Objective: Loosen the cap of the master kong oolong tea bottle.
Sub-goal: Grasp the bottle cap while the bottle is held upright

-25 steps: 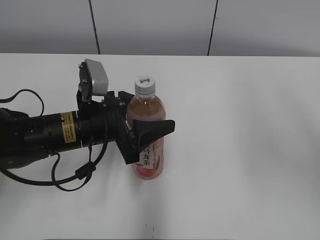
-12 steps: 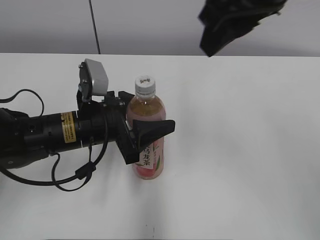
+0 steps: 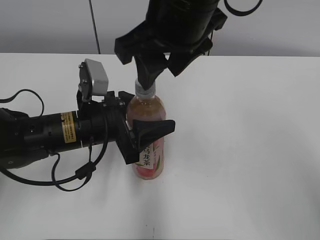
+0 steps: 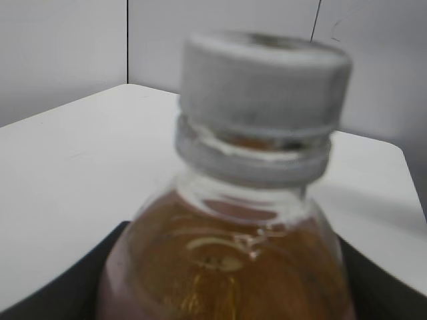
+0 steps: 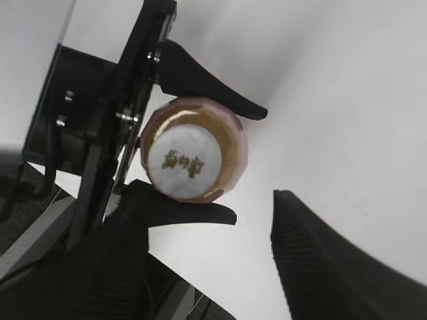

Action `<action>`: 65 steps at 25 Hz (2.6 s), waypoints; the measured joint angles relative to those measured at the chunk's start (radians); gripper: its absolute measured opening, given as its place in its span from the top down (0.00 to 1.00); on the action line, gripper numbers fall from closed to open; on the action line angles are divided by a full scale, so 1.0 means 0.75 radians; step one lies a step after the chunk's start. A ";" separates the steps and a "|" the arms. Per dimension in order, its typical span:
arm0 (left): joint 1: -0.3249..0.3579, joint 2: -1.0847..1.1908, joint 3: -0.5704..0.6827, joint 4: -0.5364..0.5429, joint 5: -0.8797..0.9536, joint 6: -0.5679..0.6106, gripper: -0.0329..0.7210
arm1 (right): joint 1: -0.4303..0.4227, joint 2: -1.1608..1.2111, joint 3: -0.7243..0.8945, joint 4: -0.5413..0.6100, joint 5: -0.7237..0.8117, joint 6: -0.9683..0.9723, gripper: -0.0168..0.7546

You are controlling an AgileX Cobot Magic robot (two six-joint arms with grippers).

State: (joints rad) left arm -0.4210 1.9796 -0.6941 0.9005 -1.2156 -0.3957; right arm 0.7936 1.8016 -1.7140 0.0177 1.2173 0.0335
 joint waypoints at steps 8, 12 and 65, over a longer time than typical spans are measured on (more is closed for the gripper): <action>0.000 0.000 0.000 0.000 0.000 0.000 0.36 | 0.000 0.069 -0.128 0.000 0.002 0.103 0.35; 0.000 0.000 0.000 0.000 0.000 0.000 0.36 | 0.000 0.122 -0.154 0.034 0.002 0.143 0.35; 0.000 0.000 -0.001 0.002 0.000 0.000 0.36 | 0.001 0.139 -0.097 0.057 0.001 0.128 0.62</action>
State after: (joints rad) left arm -0.4210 1.9796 -0.6949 0.9023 -1.2156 -0.3957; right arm 0.7946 1.9060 -1.7867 0.0607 1.2181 0.1297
